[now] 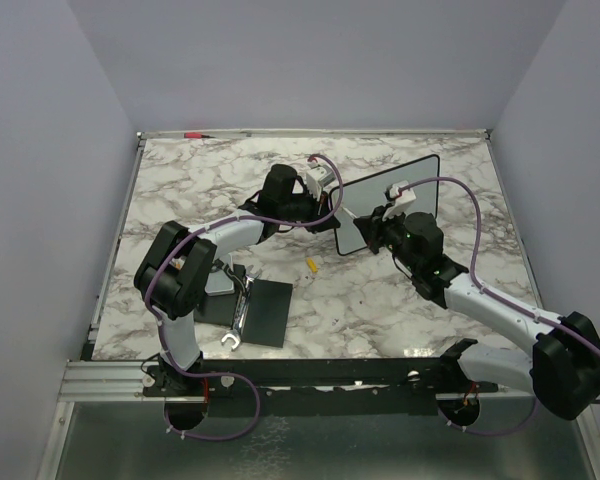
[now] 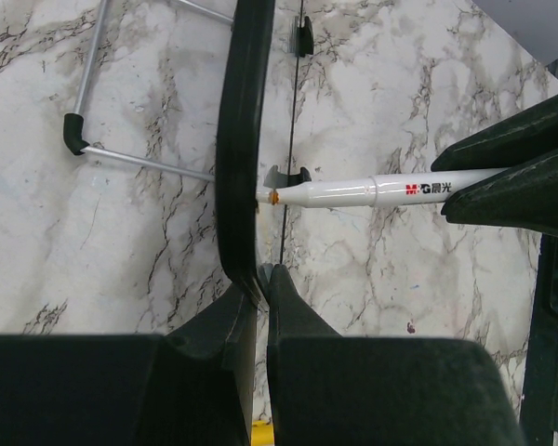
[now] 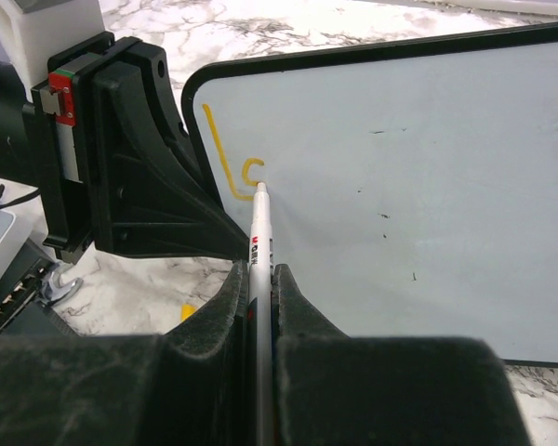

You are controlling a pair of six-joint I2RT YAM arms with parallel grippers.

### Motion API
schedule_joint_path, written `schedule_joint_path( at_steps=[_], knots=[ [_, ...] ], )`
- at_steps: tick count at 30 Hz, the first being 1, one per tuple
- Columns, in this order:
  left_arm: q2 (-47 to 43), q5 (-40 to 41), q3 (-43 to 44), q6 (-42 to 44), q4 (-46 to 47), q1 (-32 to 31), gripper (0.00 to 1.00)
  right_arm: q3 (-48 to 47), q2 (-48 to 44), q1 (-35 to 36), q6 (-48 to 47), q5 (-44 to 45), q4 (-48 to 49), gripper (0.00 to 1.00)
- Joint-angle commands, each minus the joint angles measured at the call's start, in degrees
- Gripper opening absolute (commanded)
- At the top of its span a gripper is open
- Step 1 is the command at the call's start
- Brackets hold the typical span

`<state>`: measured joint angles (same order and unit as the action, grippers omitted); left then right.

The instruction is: Write a sentence on the whiteboard

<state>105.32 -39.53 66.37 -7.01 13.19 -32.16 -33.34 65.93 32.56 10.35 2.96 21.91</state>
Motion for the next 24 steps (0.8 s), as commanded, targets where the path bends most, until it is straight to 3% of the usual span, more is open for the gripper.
schedule_joint_path(
  at_steps=[1,24],
  knots=[
    [-0.33,-0.64,0.94,2.15,-2.38,-1.13,0.0,0.57,-0.43,-0.23,-0.06,5.11,-1.41,0.01],
    [0.05,-0.75,1.22,2.27,-2.67,-1.32,0.0,-1.94,-1.42,-0.25,-1.1,3.63,-0.1,0.01]
  ],
)
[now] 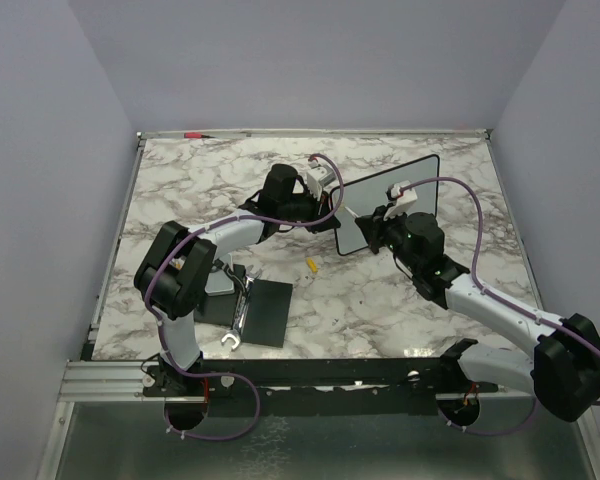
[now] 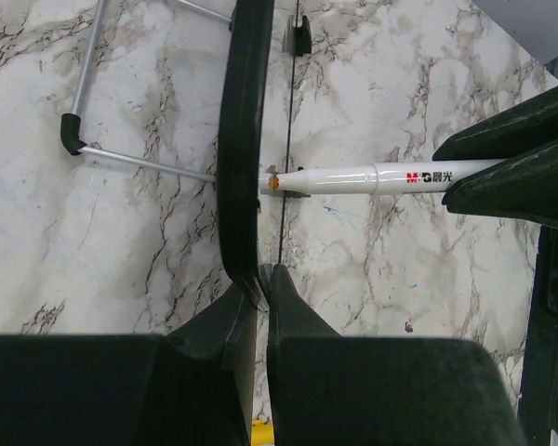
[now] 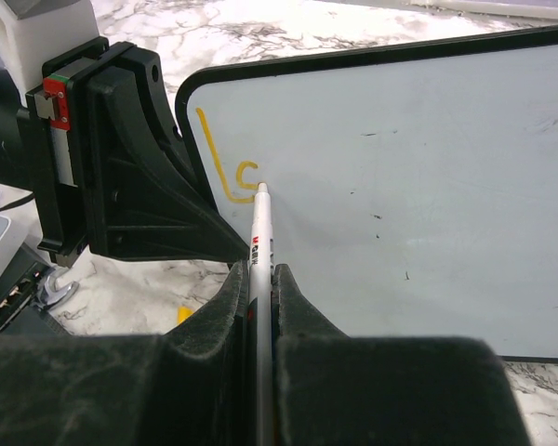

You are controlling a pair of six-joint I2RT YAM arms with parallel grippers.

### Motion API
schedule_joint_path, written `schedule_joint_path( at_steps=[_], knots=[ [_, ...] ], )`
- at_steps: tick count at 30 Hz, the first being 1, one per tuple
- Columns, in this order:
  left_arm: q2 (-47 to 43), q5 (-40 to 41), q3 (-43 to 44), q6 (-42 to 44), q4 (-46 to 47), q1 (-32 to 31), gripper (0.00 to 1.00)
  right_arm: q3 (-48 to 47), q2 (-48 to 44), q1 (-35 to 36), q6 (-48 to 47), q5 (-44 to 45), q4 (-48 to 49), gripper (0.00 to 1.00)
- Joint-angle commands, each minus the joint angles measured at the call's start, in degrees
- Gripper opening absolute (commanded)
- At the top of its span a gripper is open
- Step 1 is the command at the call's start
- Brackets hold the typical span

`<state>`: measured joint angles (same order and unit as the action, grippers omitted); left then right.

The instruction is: Write a sentence on the whiteboard

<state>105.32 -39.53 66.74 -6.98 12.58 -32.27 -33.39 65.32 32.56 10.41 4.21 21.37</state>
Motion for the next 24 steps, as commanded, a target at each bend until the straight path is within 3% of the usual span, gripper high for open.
schedule_joint_path(
  at_steps=[1,24],
  knots=[
    [0.06,-0.75,0.85,2.25,-2.07,-1.19,0.0,-1.98,-0.9,-0.23,-1.26,2.33,0.38,0.01],
    [0.27,-0.41,1.11,2.68,-2.71,-1.28,0.0,-2.7,-0.5,-0.27,-1.32,0.01,0.93,0.01]
  ],
)
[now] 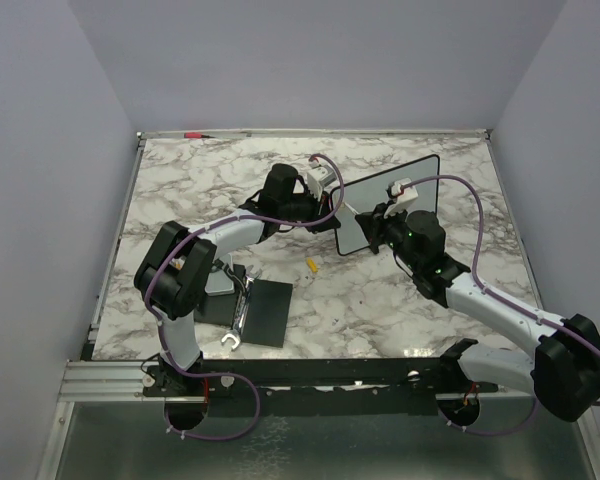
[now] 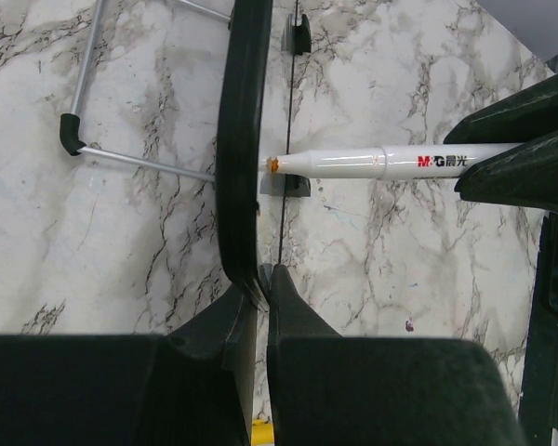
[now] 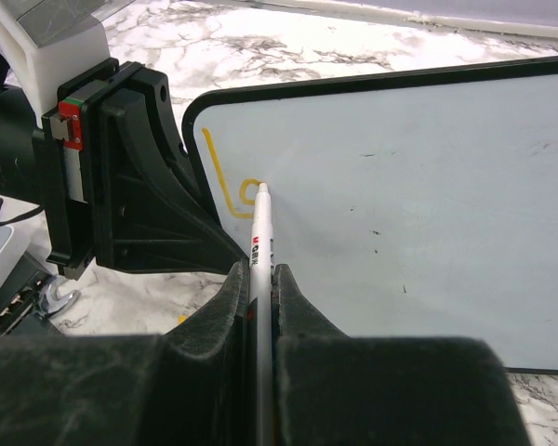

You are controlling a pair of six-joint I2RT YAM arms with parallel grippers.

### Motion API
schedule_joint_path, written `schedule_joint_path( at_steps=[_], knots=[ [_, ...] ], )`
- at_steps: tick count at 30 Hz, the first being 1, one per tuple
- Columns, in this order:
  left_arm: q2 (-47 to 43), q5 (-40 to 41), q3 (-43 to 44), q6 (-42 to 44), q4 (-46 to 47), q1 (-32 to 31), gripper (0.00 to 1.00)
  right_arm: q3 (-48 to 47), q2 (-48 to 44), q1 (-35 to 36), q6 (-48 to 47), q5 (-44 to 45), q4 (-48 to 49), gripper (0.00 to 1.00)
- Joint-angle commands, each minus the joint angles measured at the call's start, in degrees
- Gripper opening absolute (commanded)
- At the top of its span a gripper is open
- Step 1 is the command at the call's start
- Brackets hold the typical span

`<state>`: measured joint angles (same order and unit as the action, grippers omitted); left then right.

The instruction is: Write a sentence on the whiteboard

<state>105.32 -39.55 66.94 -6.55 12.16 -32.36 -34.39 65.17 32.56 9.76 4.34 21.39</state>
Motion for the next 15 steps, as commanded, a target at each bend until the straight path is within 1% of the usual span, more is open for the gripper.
schedule_joint_path(
  at_steps=[1,9,15],
  knots=[
    [0.27,-0.31,0.91,2.24,-2.28,-1.14,0.0,-1.54,-0.56,-0.22,-0.66,-0.15,0.76,0.01],
    [0.5,0.36,1.24,1.74,-2.34,-1.17,0.0,-0.85,-6.02,-0.25,-0.27,1.33,-1.73,0.01],
    [0.5,0.27,1.18,1.74,-2.37,-1.21,0.0,-1.5,-4.21,-0.29,-1.02,1.45,-1.0,0.01]
  ],
)
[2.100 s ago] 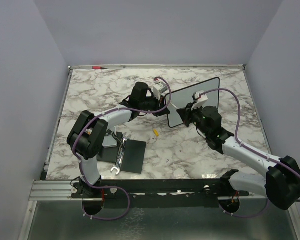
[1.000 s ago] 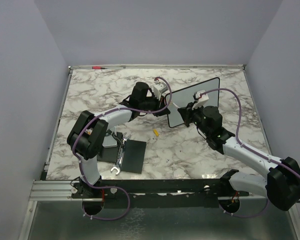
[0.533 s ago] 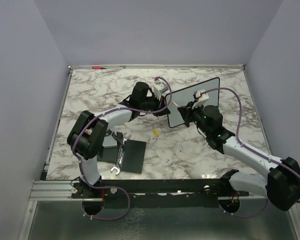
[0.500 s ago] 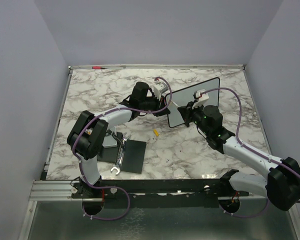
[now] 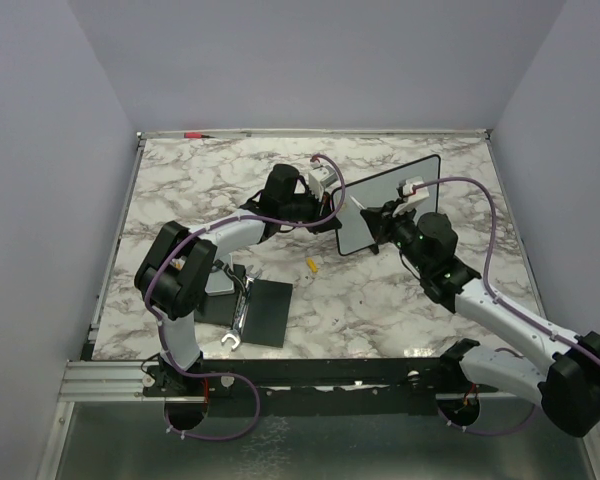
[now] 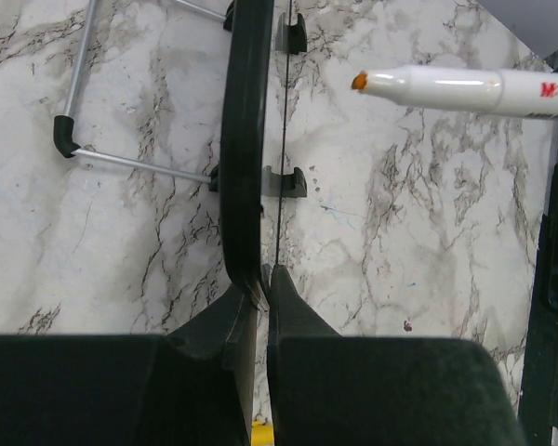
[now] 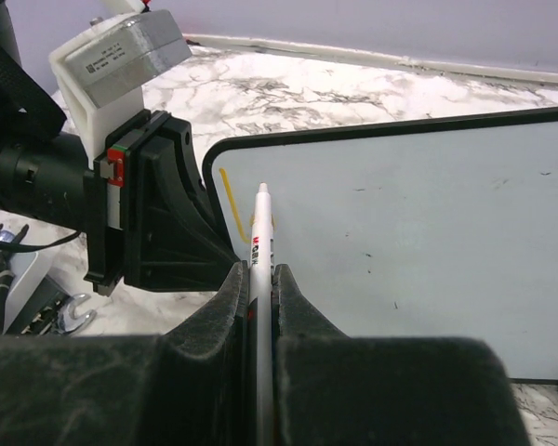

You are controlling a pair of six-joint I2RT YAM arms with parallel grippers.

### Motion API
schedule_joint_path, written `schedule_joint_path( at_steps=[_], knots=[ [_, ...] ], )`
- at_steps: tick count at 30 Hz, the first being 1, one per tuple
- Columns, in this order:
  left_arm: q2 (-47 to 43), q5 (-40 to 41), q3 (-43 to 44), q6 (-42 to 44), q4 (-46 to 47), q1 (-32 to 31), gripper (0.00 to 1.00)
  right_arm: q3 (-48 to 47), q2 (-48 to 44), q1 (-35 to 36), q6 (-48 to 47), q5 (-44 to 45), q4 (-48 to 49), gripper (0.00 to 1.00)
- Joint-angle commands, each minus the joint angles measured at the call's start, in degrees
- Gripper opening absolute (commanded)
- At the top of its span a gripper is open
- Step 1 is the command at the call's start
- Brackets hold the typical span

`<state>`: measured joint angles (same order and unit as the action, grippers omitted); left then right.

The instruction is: Write a sentence on the whiteboard

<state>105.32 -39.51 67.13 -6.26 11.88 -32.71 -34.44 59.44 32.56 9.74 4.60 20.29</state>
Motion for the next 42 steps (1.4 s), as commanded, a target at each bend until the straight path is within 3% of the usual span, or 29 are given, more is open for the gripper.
schedule_joint_path(
  at_steps=[1,19,42],
  knots=[
    [0.55,0.15,0.98,1.43,-2.1,-0.86,0.0,-1.55,1.94,-0.23,-1.03,1.12,0.36,0.01],
    [0.46,-0.22,1.07,1.79,-2.18,-0.8,0.0,-1.93,6.03,-0.21,-1.41,2.18,2.57,0.01],
    [0.26,-0.32,1.07,1.79,-2.24,-0.82,0.0,3.64,3.66,-0.23,0.9,4.41,-0.34,0.01]
  ],
)
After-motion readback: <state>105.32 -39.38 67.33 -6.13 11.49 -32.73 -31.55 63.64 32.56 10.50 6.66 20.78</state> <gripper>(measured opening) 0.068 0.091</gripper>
